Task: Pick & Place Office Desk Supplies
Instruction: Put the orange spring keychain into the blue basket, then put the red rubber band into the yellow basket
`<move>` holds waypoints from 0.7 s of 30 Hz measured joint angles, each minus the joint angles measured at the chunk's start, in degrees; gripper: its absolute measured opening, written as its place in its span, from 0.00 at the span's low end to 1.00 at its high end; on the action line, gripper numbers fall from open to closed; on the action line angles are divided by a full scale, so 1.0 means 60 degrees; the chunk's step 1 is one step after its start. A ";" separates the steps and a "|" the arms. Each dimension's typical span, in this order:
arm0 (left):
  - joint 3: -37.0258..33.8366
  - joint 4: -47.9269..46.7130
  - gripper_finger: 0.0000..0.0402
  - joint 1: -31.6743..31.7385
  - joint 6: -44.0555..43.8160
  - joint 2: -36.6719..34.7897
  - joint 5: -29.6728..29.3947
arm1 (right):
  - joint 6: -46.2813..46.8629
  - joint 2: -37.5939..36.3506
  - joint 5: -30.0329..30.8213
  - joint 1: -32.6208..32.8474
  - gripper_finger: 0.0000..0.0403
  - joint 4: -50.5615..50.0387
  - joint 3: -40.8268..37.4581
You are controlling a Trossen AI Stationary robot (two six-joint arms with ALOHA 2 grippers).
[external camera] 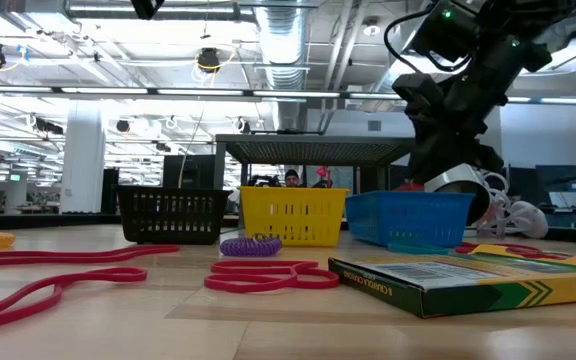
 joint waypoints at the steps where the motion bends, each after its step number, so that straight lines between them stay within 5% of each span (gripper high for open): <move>1: 0.0000 0.0000 0.43 0.0000 0.0000 0.0000 0.0001 | 0.0000 0.0000 -0.0003 -0.0027 0.22 0.0007 0.0000; 11: 0.0000 0.0000 0.43 0.0000 0.0000 0.0000 0.0006 | 0.0146 -0.0009 -0.0077 -0.0082 0.49 0.0015 0.0000; 21: 0.0000 -0.0007 0.43 0.0000 0.0000 0.0000 0.0014 | -0.0582 -0.1289 -0.0152 0.0810 0.45 -0.0040 0.0000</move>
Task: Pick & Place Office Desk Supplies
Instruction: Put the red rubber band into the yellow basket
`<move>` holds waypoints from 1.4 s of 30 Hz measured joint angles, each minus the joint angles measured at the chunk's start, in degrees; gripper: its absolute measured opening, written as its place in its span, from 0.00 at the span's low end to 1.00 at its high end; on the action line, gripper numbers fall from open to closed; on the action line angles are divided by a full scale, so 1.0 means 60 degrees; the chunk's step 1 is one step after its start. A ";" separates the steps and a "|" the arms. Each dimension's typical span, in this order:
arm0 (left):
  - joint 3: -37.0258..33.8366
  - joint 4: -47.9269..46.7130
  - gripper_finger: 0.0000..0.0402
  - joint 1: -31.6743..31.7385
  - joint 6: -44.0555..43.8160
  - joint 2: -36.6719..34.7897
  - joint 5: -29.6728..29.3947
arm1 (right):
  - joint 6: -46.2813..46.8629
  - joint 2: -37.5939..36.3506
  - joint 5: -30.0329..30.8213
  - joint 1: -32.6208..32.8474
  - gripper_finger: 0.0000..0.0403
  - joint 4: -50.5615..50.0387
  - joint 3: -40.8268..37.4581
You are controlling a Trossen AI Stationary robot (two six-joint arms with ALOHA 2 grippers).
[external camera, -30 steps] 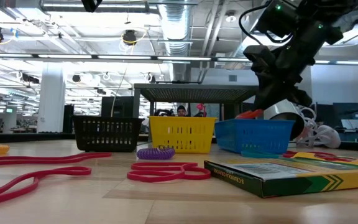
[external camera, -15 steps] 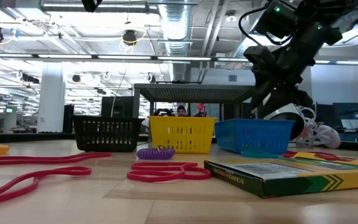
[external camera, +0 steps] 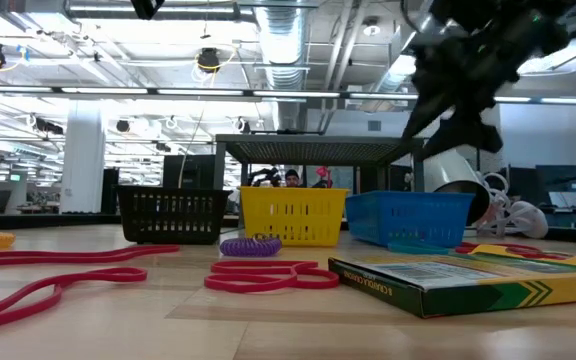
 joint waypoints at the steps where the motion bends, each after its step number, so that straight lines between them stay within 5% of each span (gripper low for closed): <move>1: 0.0000 0.0000 0.43 0.0000 0.0000 0.0000 -0.0001 | -0.0106 -0.0179 -0.0044 0.0197 0.43 -0.0080 0.0000; 14: 0.0000 -0.0006 0.43 -0.0002 0.0000 0.0000 0.0000 | 0.1203 -0.0641 0.0119 0.2070 0.24 -0.3264 0.0000; 28: 0.0000 -0.0033 0.43 -0.0003 0.0000 0.0000 0.0002 | 0.2015 0.1614 -0.0393 0.1959 0.36 -0.3413 0.0016; 42: 0.0000 -0.0033 0.43 0.0000 0.0000 0.0000 0.0005 | 0.0375 0.3926 0.0119 0.1854 0.30 -0.4728 0.1828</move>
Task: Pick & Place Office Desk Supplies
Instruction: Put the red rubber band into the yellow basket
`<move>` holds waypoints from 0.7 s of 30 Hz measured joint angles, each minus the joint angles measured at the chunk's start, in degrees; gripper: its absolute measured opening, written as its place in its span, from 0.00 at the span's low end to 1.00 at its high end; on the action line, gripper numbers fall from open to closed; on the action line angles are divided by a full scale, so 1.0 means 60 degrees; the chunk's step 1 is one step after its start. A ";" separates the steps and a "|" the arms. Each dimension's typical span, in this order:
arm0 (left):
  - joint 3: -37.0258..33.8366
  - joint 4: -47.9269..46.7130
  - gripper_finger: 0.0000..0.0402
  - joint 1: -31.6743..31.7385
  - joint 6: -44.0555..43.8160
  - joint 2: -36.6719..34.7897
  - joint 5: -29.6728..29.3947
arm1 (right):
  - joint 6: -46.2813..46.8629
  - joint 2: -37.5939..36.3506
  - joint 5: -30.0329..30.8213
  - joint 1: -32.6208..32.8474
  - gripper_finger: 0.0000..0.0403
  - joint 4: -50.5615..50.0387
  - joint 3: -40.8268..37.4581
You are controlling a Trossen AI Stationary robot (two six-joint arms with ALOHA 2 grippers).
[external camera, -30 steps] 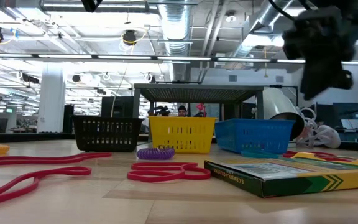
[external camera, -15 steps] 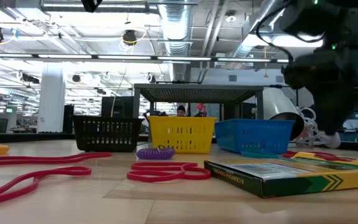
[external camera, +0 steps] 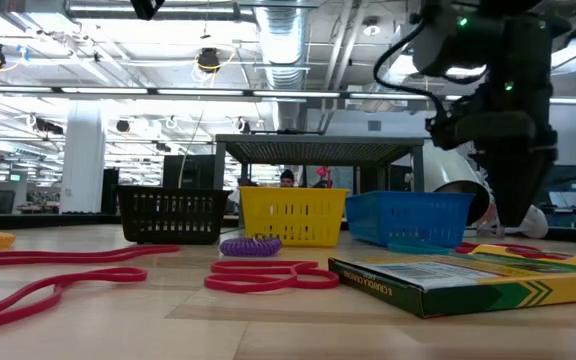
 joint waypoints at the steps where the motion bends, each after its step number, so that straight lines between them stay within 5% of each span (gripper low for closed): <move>1: 0.0000 0.0000 0.43 -0.0001 0.0000 -0.0004 0.0000 | -0.0054 0.0096 0.0004 -0.0008 0.30 0.0014 0.0041; 21: 0.0000 -0.0161 0.43 -0.0002 0.0000 -0.0001 0.0000 | -0.0645 0.0435 0.0301 -0.0693 0.34 0.0113 0.0070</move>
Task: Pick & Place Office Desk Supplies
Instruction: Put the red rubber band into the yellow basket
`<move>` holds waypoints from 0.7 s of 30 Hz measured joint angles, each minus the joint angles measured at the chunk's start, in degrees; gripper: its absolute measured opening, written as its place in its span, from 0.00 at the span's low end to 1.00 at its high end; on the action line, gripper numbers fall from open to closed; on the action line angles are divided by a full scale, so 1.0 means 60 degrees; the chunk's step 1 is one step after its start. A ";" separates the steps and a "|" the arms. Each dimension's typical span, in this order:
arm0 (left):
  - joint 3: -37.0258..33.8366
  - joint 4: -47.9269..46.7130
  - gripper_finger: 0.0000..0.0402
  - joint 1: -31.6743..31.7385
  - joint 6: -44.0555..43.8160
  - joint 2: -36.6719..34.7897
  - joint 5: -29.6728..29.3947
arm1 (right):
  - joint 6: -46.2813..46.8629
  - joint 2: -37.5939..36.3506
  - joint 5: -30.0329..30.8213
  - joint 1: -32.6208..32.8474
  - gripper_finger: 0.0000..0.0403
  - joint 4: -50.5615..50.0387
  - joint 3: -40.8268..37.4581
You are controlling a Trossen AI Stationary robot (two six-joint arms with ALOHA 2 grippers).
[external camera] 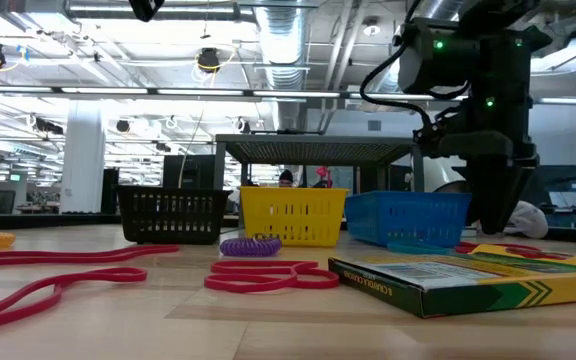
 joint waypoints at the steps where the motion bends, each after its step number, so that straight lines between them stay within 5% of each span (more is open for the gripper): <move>1: 0.0000 -0.0063 0.43 0.0002 -0.0004 -0.0001 0.0000 | 0.0000 0.0069 0.0019 0.0001 0.34 0.0012 -0.0002; 14: 0.0003 -0.0279 0.43 0.0000 -0.0025 -0.0006 0.0022 | -0.0248 0.0777 -0.0047 0.0019 0.32 0.0084 0.0018; 21: 0.0004 -0.0283 0.43 0.0002 -0.0020 -0.0006 -0.0014 | -0.0438 0.0758 -0.0179 0.0023 0.08 0.0208 0.0022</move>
